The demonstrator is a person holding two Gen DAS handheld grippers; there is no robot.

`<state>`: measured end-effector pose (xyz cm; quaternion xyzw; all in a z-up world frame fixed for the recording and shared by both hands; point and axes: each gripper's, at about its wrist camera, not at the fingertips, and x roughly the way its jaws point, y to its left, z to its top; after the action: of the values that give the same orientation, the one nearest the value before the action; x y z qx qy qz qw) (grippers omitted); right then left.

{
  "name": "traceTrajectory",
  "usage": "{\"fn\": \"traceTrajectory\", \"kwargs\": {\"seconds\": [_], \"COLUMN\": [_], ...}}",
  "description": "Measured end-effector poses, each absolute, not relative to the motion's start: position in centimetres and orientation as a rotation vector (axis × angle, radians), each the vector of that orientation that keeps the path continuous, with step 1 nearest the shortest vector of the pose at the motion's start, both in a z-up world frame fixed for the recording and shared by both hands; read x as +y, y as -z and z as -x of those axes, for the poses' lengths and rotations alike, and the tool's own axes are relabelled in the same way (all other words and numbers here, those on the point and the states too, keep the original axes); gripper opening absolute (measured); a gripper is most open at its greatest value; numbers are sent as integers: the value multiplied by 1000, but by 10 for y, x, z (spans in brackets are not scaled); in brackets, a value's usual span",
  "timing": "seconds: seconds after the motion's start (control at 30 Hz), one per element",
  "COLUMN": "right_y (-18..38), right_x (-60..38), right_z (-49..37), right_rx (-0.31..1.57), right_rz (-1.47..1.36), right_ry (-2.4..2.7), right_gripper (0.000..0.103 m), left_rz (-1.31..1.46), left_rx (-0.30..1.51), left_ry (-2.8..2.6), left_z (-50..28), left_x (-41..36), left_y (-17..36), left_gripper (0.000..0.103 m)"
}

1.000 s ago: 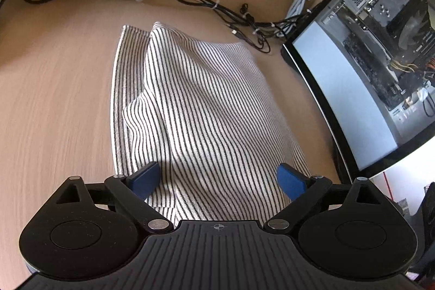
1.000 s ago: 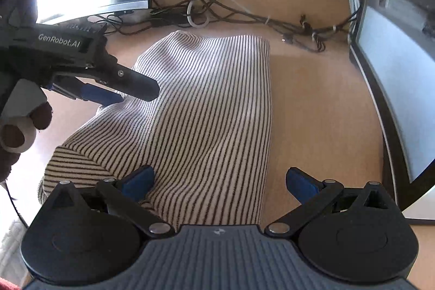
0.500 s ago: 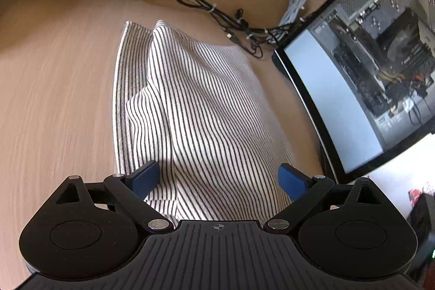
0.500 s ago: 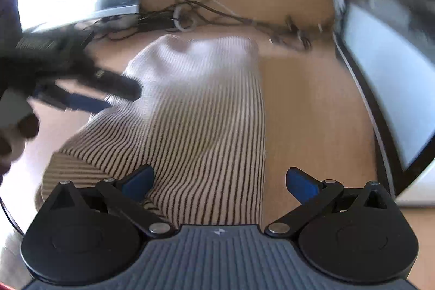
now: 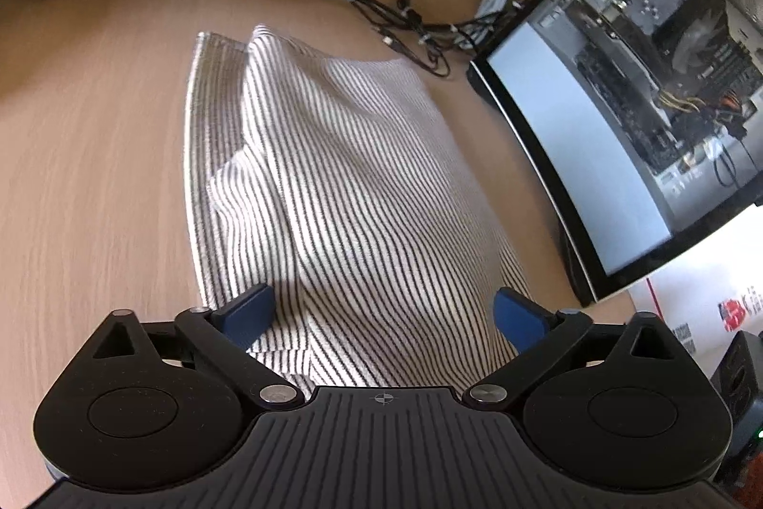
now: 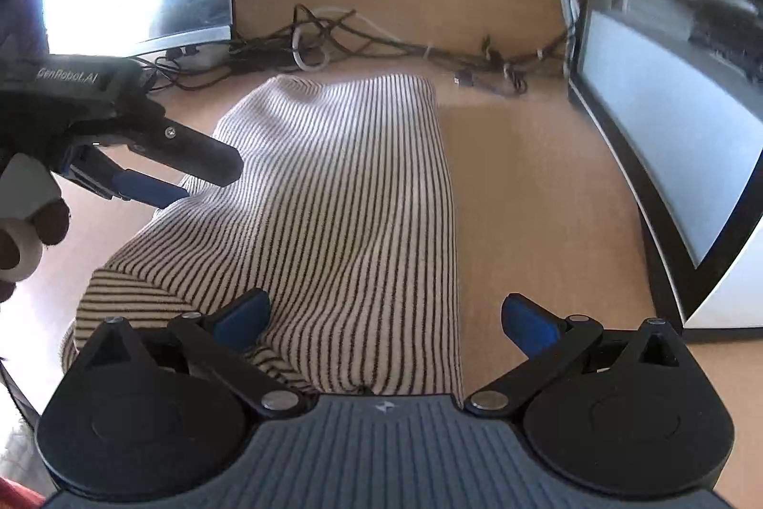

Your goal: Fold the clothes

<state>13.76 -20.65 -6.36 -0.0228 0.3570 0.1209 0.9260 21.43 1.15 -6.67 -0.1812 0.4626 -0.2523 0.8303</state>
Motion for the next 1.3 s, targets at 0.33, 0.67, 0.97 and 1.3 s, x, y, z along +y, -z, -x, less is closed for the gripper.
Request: {"fn": "traceTrajectory", "kwargs": {"seconds": [0.33,0.67,0.97,1.3], "right_y": [65,15,48,27], "right_x": [-208,-210,-176,-156], "right_z": [-139,-135,-144,-98], "right_rx": [739,647,685,617], "right_rz": [46,209,445,630], "right_ry": [-268,-382,-471,-762], "right_gripper": [103,88,59,86], "left_rz": [415,362,56,-22], "left_rx": [937,860,675,715], "left_ry": [521,378,218,253], "left_z": [-205,-193,-160,-150], "left_x": [16,56,64,45], "left_y": [69,42,-12,-12], "left_gripper": [102,69,66,80]}}
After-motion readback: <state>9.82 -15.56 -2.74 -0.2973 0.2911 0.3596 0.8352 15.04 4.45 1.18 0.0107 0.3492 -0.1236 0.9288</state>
